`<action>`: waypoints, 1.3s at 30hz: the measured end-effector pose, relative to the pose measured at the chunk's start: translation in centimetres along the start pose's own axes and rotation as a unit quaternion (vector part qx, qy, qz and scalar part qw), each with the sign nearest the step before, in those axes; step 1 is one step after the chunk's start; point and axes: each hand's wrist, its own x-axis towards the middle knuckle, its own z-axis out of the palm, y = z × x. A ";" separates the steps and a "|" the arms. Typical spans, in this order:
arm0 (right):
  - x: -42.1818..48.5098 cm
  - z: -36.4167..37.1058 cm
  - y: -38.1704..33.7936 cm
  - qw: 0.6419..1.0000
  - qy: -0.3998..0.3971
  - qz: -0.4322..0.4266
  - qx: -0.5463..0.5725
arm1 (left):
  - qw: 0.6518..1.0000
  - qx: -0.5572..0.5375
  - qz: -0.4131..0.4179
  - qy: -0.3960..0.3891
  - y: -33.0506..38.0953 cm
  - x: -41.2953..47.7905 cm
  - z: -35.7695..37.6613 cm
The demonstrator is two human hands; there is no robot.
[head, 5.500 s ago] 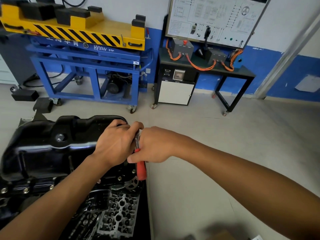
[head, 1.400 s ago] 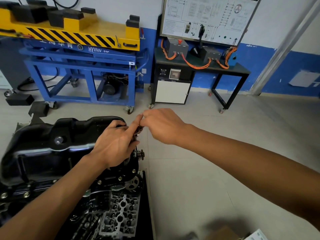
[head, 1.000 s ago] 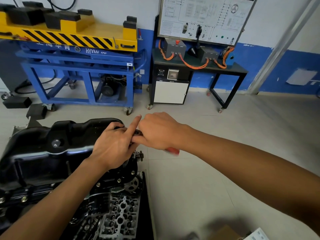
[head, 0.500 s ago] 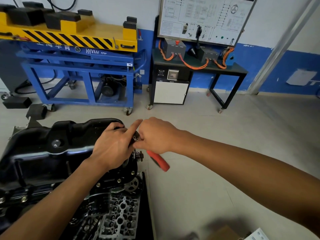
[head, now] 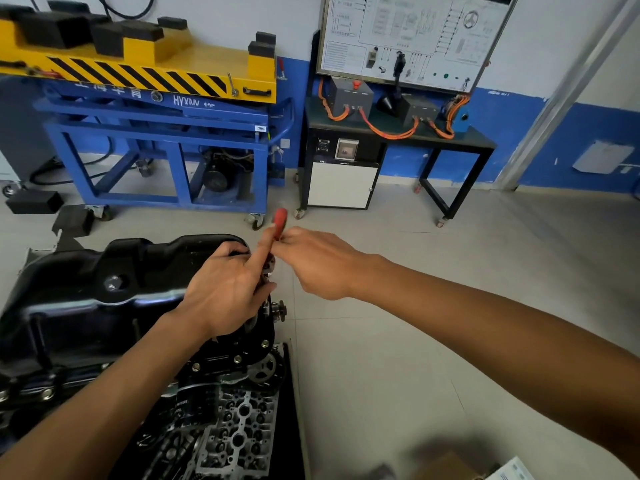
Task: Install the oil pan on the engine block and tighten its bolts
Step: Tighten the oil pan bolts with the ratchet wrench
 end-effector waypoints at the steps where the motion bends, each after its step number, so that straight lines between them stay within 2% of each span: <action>1: -0.2 0.3 0.2 1.000 0.004 -0.010 0.023 | 1.000 -0.005 0.004 0.001 0.0 0.0 0.0; 3: -0.4 0.7 0.3 0.999 0.020 -0.020 0.038 | 1.000 -0.008 0.007 0.003 0.1 -0.1 0.0; 7: -0.2 0.7 -0.2 0.999 0.050 0.002 -0.014 | 1.000 0.009 0.000 -0.002 0.4 0.0 0.0; 14: -1.3 -0.8 -1.2 0.997 0.025 0.068 -0.036 | 0.999 -0.004 -0.041 -0.005 0.9 0.2 -0.1; 20: -1.9 -0.7 -4.3 0.987 -0.023 0.074 0.143 | 0.996 0.010 -0.032 -0.079 0.5 0.1 -0.5; 25: -1.2 -0.1 -6.0 0.980 -0.008 0.089 0.178 | 0.996 0.016 -0.015 -0.089 0.5 0.0 -0.8; 30: -1.3 -1.3 -4.3 0.964 -0.102 0.088 0.230 | 0.997 0.002 -0.007 -0.077 0.3 0.1 -0.5; 33: -1.3 -2.2 -3.1 0.965 -0.175 0.082 0.180 | 0.999 -0.019 -0.013 -0.042 0.3 0.0 -0.2; 36: -1.2 -3.0 -1.8 0.970 -0.210 0.082 0.093 | 0.999 -0.023 -0.006 -0.026 0.4 0.0 -0.2; 37: -1.1 -3.2 -1.4 0.972 -0.204 0.092 0.063 | 0.999 -0.024 -0.005 -0.029 0.4 0.0 -0.3; 39: -0.8 -3.2 -0.6 0.982 -0.139 0.125 0.001 | 0.999 -0.022 -0.003 -0.034 0.3 0.0 -0.3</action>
